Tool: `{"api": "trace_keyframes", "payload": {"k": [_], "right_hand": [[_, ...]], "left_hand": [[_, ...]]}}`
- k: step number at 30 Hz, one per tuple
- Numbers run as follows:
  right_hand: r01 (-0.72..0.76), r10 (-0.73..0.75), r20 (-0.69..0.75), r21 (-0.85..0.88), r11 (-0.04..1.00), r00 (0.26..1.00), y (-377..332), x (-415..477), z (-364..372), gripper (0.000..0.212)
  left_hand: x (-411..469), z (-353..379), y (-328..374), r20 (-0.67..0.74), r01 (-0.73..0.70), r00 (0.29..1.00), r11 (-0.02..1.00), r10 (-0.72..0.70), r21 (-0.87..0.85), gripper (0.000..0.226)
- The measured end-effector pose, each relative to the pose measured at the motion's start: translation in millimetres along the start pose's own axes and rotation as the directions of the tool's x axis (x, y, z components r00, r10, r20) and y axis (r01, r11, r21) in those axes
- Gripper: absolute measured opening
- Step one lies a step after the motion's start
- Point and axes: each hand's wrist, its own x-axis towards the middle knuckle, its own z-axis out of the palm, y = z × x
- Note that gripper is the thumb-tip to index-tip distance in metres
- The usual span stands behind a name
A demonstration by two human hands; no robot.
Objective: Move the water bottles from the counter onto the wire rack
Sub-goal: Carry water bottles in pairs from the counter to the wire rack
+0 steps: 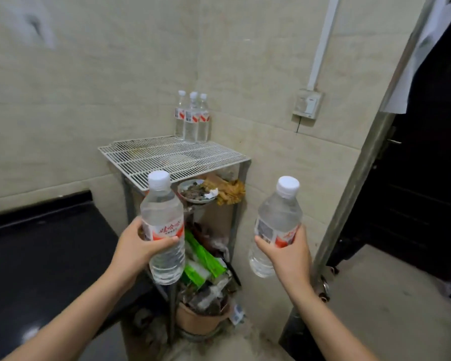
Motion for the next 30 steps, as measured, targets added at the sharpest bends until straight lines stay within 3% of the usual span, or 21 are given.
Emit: {"api": "trace_keyframes", "payload": {"k": [4, 10, 14, 17, 24, 30], "right_hand": [[0.065, -0.072, 0.054, 0.123, 0.990, 0.996, -15, 56, 35, 0.059], [0.101, -0.137, 0.096, 0.314, 0.944, 0.986, -26, 159, 94, 0.070], [0.188, -0.208, 0.040, 0.285, 0.940, 0.977, -33, 231, 119, 0.057], [0.240, -0.246, -0.011, 0.263, 0.934, 0.969, -35, 278, 131, 0.060], [0.149, -0.146, -0.034, 0.267, 0.952, 0.989, -19, 367, 172, 0.051], [0.131, -0.164, 0.097, 0.284, 0.950, 0.982, -15, 437, 232, 0.053]], "left_hand": [[41, -3, 14, -0.080, -0.042, 0.996, 0.999, 0.042, 0.009, 0.043], [162, 7, 33, -0.101, -0.100, 0.991, 0.992, 0.091, -0.078, 0.057], [250, 22, 38, -0.131, -0.142, 0.983, 0.984, 0.128, -0.106, 0.052], [305, 32, 35, -0.168, -0.144, 0.978, 0.982, 0.122, -0.126, 0.064], [375, 54, 13, -0.172, -0.069, 0.983, 0.997, 0.062, -0.032, 0.068], [390, 80, 12, -0.259, -0.049, 0.964, 0.998, 0.054, 0.027, 0.046]]}}
